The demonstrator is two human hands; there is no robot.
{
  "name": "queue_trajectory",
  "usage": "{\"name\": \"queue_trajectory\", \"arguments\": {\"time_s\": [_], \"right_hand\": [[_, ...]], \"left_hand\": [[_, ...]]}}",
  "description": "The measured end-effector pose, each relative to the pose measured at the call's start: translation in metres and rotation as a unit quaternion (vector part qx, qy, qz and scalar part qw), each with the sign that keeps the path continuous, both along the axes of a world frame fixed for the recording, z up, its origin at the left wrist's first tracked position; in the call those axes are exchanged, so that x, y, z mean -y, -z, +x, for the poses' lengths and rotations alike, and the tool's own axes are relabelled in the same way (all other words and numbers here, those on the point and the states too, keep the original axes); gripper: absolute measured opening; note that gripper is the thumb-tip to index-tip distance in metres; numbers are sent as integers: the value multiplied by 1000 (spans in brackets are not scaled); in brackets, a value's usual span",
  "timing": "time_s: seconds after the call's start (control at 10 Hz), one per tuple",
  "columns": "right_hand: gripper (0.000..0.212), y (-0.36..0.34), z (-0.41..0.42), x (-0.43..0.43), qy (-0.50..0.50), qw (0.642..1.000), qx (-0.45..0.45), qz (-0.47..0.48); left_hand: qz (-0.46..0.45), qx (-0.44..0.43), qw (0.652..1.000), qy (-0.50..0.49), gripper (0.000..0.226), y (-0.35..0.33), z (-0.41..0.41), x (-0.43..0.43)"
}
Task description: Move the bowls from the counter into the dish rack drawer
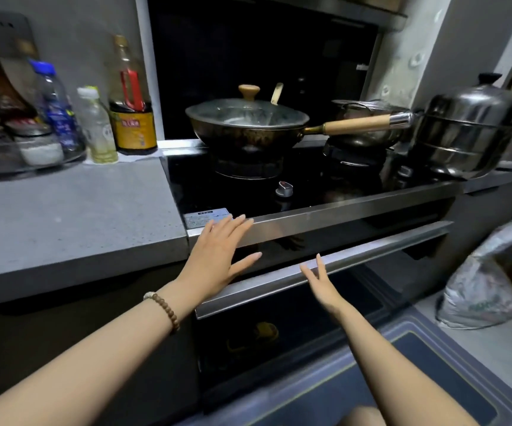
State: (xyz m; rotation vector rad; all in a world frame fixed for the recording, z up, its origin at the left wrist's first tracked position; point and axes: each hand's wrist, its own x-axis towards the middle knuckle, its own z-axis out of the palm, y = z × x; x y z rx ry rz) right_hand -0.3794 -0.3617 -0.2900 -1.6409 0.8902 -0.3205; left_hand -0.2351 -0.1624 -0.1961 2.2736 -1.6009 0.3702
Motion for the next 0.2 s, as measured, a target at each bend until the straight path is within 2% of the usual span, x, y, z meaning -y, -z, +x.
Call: {"name": "queue_trajectory", "arguments": {"time_s": [0.1, 0.2], "right_hand": [[74, -5, -5, -4, 0, 1000, 16, -19], [68, -27, -8, -11, 50, 990, 65, -115]], "left_hand": [[5, -3, 1000, -30, 82, 1, 7, -2], [14, 25, 999, -41, 83, 4, 5, -4]]}}
